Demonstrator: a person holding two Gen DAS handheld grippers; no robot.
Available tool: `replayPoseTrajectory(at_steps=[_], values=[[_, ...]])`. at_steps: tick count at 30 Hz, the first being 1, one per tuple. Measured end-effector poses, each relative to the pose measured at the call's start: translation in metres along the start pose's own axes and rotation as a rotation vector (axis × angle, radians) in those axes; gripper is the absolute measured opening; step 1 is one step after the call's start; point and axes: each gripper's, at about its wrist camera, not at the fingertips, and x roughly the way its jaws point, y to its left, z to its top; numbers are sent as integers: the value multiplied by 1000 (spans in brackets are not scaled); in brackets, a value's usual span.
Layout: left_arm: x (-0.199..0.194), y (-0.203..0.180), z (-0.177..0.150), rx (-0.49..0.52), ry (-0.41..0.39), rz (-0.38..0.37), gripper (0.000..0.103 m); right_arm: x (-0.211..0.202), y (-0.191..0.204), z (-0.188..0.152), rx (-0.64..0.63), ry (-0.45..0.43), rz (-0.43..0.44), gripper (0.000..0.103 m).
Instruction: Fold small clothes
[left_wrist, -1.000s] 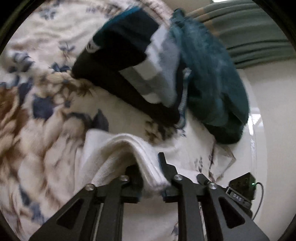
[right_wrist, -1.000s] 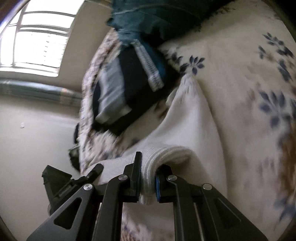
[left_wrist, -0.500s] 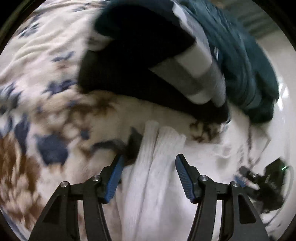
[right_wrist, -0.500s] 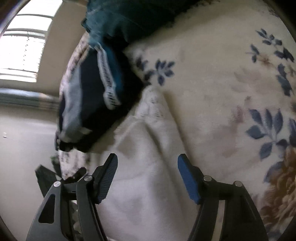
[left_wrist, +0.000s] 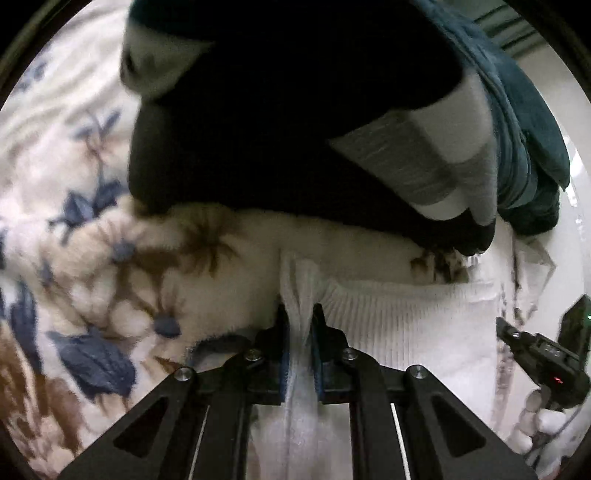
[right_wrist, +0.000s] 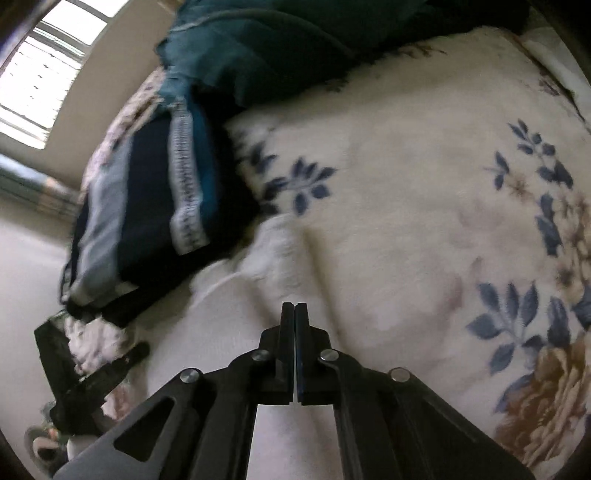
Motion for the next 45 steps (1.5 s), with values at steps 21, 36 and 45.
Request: replayPoseTrajectory(at_steps=[21, 36, 45], values=[[-65, -19, -63, -64, -79, -86, 13, -23, -22, -57, 40, 172, 169, 8], [-8, 32, -52, -165, 111, -238, 72, 23, -58, -53, 103, 377, 304, 79], [-13, 6, -51, -84, 70, -256, 37, 62, -50, -78, 87, 493, 477, 61]])
